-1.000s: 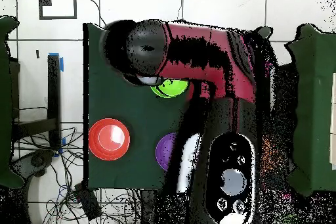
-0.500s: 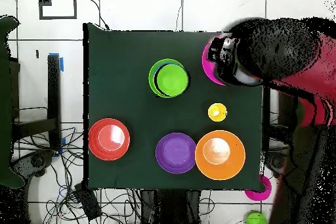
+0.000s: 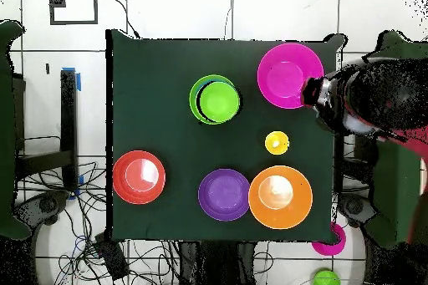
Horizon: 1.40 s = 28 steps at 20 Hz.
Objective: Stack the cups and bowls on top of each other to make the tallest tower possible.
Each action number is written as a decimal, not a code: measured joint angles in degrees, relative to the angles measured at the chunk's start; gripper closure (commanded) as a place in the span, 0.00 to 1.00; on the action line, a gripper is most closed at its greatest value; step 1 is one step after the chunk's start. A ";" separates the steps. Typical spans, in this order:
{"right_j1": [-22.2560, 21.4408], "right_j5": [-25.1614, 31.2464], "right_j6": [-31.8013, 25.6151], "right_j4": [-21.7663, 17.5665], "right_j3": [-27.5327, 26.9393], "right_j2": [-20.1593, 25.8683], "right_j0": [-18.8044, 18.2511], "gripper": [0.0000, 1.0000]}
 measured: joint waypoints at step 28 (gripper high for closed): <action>8.42 -15.44 0.00 -14.76 10.11 8.46 -7.52 0.00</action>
